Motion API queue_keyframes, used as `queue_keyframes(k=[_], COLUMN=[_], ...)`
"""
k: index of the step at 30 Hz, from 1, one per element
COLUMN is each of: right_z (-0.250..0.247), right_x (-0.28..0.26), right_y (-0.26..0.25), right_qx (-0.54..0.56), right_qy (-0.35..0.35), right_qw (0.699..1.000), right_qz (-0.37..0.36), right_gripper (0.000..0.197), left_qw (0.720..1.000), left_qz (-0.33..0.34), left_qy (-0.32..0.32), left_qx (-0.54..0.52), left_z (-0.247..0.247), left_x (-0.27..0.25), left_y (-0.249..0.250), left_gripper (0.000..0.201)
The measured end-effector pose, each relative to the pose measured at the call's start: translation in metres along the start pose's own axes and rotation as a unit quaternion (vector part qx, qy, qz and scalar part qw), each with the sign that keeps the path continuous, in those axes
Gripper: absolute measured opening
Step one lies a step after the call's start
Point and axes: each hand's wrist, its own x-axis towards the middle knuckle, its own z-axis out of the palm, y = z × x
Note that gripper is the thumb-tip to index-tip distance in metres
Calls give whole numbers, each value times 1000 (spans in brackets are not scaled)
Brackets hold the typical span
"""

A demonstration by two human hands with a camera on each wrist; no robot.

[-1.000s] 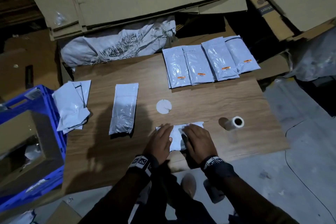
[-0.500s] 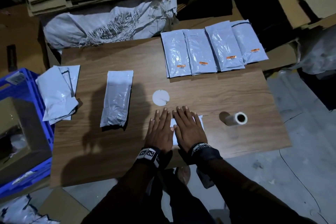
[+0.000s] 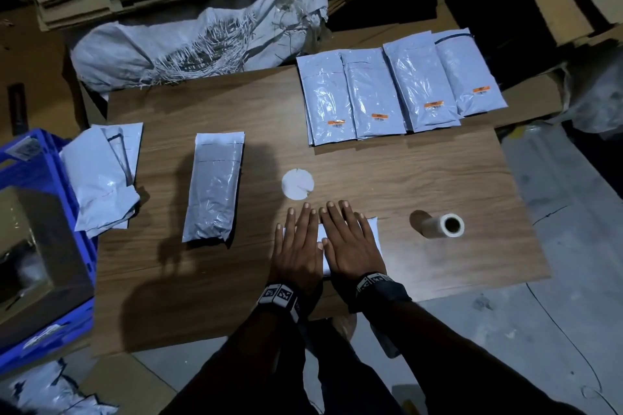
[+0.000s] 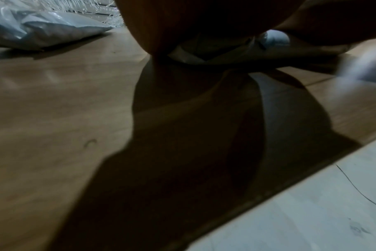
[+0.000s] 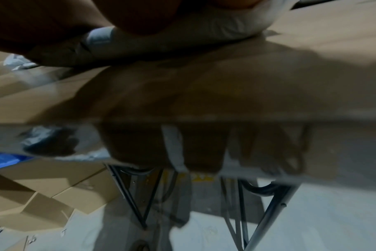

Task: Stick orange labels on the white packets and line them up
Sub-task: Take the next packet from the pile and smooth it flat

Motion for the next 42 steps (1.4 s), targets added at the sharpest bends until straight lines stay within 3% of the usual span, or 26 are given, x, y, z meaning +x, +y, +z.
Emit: queue_keyframes(k=[6, 17, 22, 27, 31, 35, 39, 42], right_z=[0, -11, -25, -40, -48, -58, -75, -91], right_x=[1, -5, -27, -38, -46, -55, -57, -51], right_y=[1, 5, 31, 40, 38, 32, 22, 18], right_qx=[-1, 8, 48, 26, 25, 10, -5, -5], right_qy=[-12, -37, -84, -134, -87, -52, 1, 34], right_qw=[1000, 999, 993, 989, 994, 998, 999, 999], right_qz=[6, 13, 61, 64, 56, 42, 36, 32], right_gripper=[65, 61, 60, 64, 69, 71, 57, 43], left_qw=[999, 995, 989, 987, 993, 990, 993, 993], left_qz=[-15, 23, 31, 32, 44, 14, 23, 52], left_qy=[-26, -100, -145, -156, -103, -133, -107, -35], left_qx=[-22, -1, 4, 4, -48, -53, -47, -97], left_z=[8, 2, -13, -19, -30, -40, -55, -68], left_x=[7, 14, 10, 3, 0, -1, -4, -7], left_y=[-5, -19, -32, -38, -35, -28, -18, -16], left_gripper=[60, 67, 76, 78, 77, 65, 52, 40])
